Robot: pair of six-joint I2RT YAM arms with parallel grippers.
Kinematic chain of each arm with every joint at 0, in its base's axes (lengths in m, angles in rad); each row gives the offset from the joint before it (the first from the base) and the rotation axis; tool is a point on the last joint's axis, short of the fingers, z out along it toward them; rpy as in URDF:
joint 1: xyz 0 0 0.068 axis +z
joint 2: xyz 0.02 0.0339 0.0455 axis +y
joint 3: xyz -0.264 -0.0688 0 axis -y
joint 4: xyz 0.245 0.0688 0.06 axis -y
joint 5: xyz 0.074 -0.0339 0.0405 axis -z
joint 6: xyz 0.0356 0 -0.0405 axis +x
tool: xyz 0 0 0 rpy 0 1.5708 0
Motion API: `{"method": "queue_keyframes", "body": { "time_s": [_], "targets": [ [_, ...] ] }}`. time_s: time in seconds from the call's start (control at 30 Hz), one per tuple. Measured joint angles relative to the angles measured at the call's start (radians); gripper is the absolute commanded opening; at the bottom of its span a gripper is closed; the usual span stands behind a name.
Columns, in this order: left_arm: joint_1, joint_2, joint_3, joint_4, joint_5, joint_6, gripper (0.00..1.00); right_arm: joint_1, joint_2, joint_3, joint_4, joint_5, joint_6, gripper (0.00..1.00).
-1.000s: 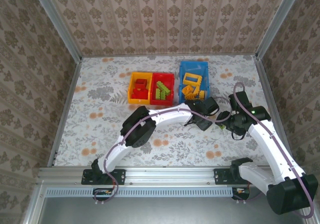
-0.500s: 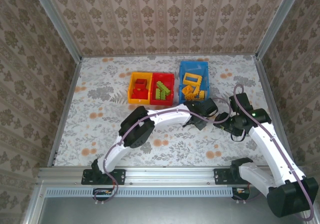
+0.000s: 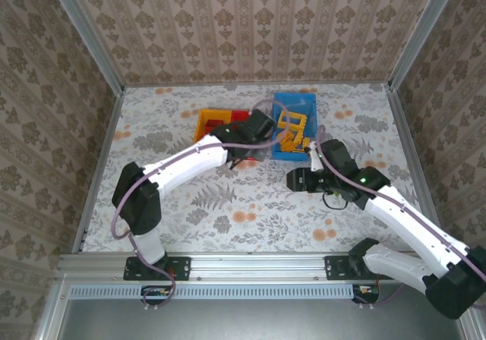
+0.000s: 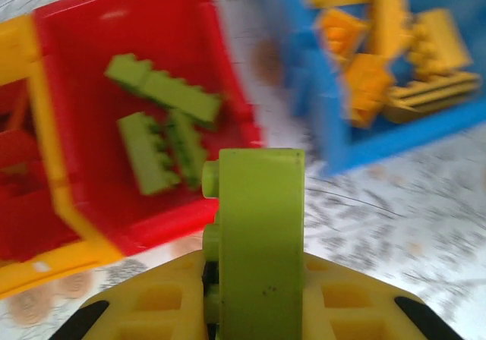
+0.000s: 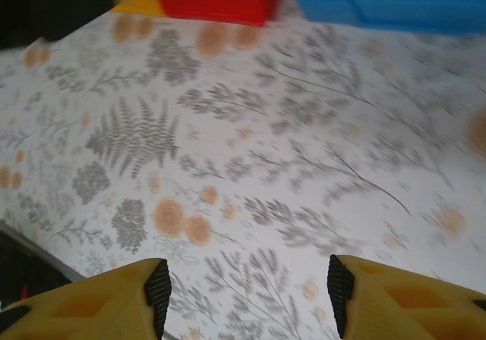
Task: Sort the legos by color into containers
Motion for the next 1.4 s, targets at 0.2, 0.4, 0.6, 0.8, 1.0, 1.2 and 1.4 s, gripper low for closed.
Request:
{"method": "queue_keyframes", "body": {
  "time_s": [0.2,0.4,0.6,0.8,1.0,1.2,1.4],
  "targets": [
    [0.138,0.125,0.081,-0.017,0.035,-0.008,0.19,0.087,0.090,0.064,0.171,0.016,-0.053,0.63],
    [0.214,0.299,0.265,-0.014,0.113,-0.032,0.23,0.095,0.119,0.092,0.226,0.054,-0.058,0.63],
    [0.257,0.436,0.408,-0.003,0.213,-0.077,0.33,0.095,0.119,0.092,0.224,0.093,-0.057,0.64],
    [0.266,0.470,0.410,0.023,0.314,-0.134,0.51,0.089,0.115,0.090,0.219,0.125,-0.050,0.64],
    [0.264,0.412,0.334,0.071,0.348,-0.164,0.54,0.035,0.069,0.035,0.205,0.162,-0.019,0.66],
    [0.260,0.190,0.129,0.107,0.350,-0.189,0.55,-0.032,0.043,-0.027,0.157,0.218,0.035,0.70],
    [0.206,-0.125,-0.113,0.193,0.391,-0.161,0.61,-0.218,0.071,-0.042,-0.023,0.310,0.186,0.72]
  ]
}}
